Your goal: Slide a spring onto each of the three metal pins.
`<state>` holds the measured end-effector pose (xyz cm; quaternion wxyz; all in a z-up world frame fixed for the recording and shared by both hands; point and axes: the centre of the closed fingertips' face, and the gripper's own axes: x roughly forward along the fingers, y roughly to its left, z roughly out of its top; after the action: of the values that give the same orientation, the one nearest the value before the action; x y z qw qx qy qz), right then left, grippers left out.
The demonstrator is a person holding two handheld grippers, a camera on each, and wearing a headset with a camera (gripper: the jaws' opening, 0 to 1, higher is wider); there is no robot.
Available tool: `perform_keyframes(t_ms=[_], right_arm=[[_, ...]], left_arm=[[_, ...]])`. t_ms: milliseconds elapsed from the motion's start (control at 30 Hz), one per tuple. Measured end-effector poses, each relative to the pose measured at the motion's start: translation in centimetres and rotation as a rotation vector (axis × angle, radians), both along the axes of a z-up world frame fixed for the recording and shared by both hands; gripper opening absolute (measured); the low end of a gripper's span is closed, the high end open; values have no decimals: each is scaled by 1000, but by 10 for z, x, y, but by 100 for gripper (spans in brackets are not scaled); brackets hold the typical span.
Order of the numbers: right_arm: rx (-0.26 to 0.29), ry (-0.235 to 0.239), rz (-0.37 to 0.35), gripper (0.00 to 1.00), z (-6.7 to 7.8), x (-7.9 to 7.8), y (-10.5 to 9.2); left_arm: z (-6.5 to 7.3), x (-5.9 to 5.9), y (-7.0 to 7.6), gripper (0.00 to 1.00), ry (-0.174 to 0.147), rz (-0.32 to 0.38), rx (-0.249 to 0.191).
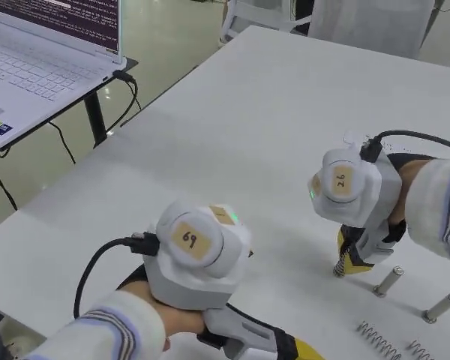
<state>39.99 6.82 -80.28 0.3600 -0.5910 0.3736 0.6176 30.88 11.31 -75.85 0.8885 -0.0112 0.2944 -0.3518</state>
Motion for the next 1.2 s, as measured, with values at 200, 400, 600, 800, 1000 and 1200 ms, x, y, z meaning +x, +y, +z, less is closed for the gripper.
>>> perform_keyframes(t_ms=[200,400,600,800,1000,1200], right_arm=[[6,2,-8,9,0,0,1],[6,-1,6,11,-2,-1,1],[38,26,-11,17,-2,-7,7],[30,13,3,18,-1,-4,6],[49,18,-6,22,5,-6,7],[92,25,-26,33,17,-6,8]], left_arm=[[0,-1,1,96,5,5,-2],[-1,-2,2,96,9,3,3],[-1,-3,3,96,12,6,7],[-1,-4,2,95,12,-5,11],[-3,-5,1,96,17,-12,13],[-7,-7,-2,96,31,-30,28]])
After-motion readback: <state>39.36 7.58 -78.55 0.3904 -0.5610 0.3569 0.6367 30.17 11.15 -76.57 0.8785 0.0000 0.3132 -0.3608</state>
